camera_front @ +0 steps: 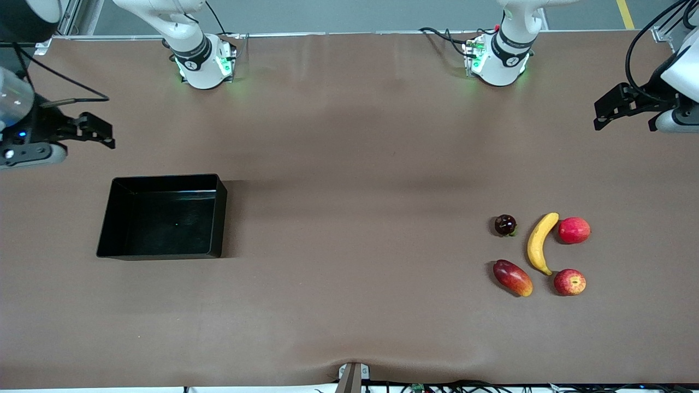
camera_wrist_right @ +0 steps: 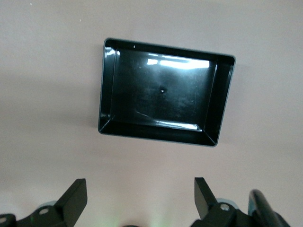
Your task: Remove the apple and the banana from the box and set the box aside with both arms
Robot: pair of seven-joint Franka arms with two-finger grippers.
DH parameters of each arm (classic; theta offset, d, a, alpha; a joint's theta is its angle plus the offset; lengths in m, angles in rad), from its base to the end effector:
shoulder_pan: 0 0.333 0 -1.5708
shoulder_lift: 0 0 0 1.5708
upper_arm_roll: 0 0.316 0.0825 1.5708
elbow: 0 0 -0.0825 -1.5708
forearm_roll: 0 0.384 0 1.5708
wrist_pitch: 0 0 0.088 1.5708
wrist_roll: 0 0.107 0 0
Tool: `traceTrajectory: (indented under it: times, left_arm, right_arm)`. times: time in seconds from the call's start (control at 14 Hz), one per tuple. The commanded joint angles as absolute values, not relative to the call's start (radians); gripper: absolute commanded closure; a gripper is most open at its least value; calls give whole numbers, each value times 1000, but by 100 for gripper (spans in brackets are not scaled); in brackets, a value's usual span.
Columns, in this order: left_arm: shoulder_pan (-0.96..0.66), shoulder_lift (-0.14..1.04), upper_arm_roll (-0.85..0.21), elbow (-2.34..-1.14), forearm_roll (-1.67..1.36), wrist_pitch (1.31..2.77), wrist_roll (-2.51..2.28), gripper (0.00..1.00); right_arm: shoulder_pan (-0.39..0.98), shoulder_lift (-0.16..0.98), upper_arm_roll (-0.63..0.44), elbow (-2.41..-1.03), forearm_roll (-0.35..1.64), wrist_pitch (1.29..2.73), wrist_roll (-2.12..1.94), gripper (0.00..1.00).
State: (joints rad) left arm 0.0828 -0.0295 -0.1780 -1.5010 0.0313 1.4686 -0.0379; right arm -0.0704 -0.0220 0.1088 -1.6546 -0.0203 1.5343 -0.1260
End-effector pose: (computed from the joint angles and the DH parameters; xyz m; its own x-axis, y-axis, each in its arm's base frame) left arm 0.5327 -0.0489 0.6640 0.9985 -0.0540 -0.0019 -0.0540 -0.9979 -0.0365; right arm 0.5407 0.0191 0.5942 0.9816 0.1624 -0.1003 0.1643 -0.9864 0.0101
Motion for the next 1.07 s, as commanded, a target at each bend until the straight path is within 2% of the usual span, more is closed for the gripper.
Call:
traceTrajectory:
  times: [0.0, 0.21, 0.57, 1.0]
  left_arm:
    - [89, -57, -176, -1516, 17, 1470, -28, 0]
    - [87, -54, -178, -1502, 21, 1456, -26, 0]
    - [83, -54, -179, -1502, 23, 1440, -26, 0]
    - [77, -51, -186, -1497, 25, 1427, -29, 0]
  right_arm:
    - [-74, -34, 98, -1601, -29, 1543, -118, 0]
    - [-87, 12, 97, -1481, -38, 1517, -115, 0]
    - [-127, 12, 98, -1467, 76, 1517, -114, 0]
    - [-112, 6, 106, -1459, 55, 1496, -115, 0]
